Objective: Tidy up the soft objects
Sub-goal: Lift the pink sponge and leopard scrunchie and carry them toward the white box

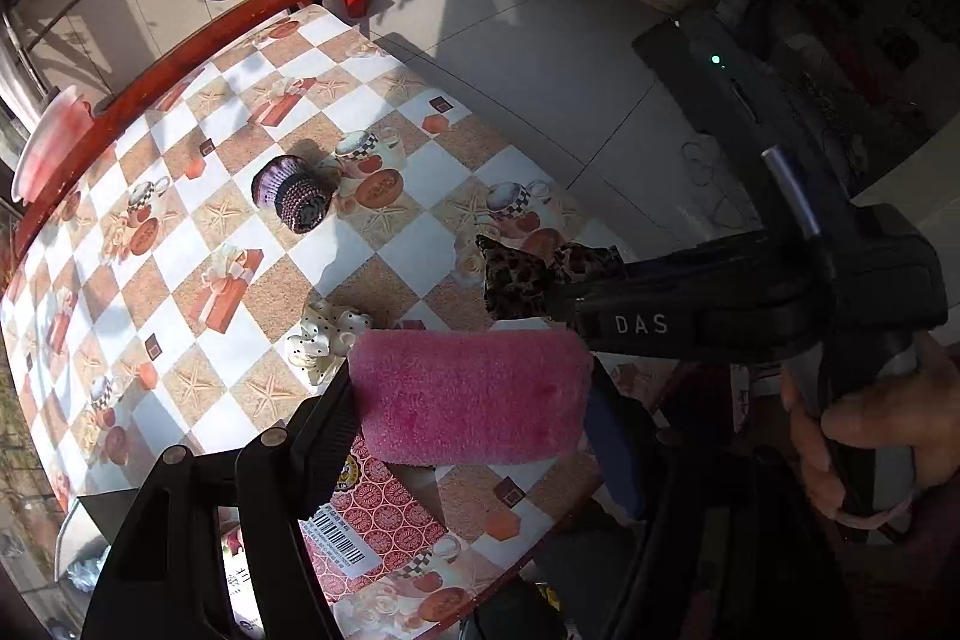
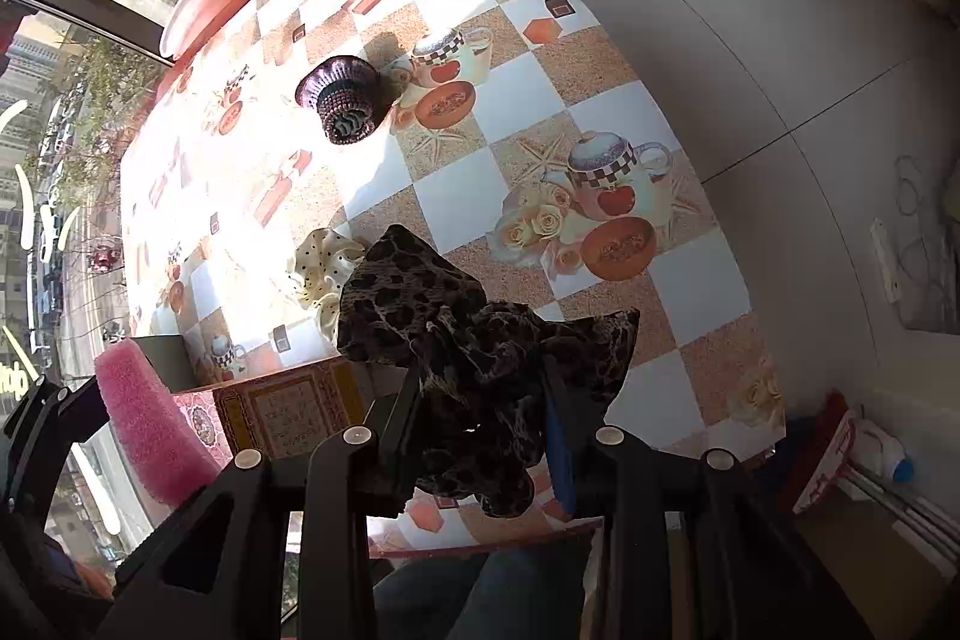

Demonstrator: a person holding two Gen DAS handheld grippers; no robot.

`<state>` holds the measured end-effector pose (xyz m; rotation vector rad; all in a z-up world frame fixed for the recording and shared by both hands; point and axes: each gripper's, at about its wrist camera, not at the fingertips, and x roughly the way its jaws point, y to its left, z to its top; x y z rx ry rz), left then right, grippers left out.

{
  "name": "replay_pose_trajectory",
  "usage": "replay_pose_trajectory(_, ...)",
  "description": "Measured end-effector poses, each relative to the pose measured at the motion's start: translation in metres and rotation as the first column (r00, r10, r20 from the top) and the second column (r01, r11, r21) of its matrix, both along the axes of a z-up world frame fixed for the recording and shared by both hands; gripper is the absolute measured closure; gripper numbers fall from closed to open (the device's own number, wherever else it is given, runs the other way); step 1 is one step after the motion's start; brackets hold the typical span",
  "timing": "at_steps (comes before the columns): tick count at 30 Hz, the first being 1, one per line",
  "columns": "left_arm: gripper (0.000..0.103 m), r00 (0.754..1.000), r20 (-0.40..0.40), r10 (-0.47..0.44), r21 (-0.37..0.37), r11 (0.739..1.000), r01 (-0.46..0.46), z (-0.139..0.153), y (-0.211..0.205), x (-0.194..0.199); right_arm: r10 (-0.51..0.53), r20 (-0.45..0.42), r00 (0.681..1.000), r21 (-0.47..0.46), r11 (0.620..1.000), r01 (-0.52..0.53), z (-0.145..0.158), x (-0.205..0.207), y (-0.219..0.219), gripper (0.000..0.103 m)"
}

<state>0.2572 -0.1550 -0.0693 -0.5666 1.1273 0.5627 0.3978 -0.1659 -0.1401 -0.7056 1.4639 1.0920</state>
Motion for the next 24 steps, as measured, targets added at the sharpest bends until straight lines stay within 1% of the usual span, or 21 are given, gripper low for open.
replay_pose_trajectory(2,0.030,0.999,0.009,-0.033,-0.003,0.999,0.033,0.004,-0.012,-0.003,0.002,-0.004,1.000,-0.002,1.000,-0.002,0.002,-0.006,-0.009,0.067)
replay_pose_trajectory(5,0.030,0.998,0.008,-0.055,0.000,0.998,0.055,0.007,-0.026,-0.016,0.017,-0.009,1.000,-0.009,1.000,-0.017,0.003,-0.017,-0.022,0.067)
replay_pose_trajectory(12,0.030,1.000,-0.010,-0.015,0.006,1.000,0.015,0.007,-0.046,-0.071,0.074,-0.030,0.997,-0.028,0.997,-0.075,0.003,-0.054,-0.053,0.067)
replay_pose_trajectory(15,0.030,1.000,-0.010,0.028,0.004,1.000,-0.028,0.008,-0.051,-0.098,0.114,-0.032,0.993,-0.034,0.993,-0.115,0.005,-0.071,-0.064,0.067)
replay_pose_trajectory(18,0.030,0.996,-0.019,0.082,0.019,0.996,-0.082,0.008,-0.053,-0.124,0.156,-0.044,0.987,-0.043,0.986,-0.158,0.005,-0.088,-0.074,0.067)
replay_pose_trajectory(21,0.030,0.989,-0.028,0.147,0.029,0.989,-0.147,0.007,-0.052,-0.150,0.218,-0.056,0.974,-0.055,0.974,-0.221,0.005,-0.109,-0.082,0.067)
replay_pose_trajectory(24,0.030,0.974,-0.036,0.223,0.028,0.975,-0.222,0.004,-0.050,-0.176,0.283,-0.063,0.957,-0.060,0.956,-0.287,0.005,-0.130,-0.085,0.067)
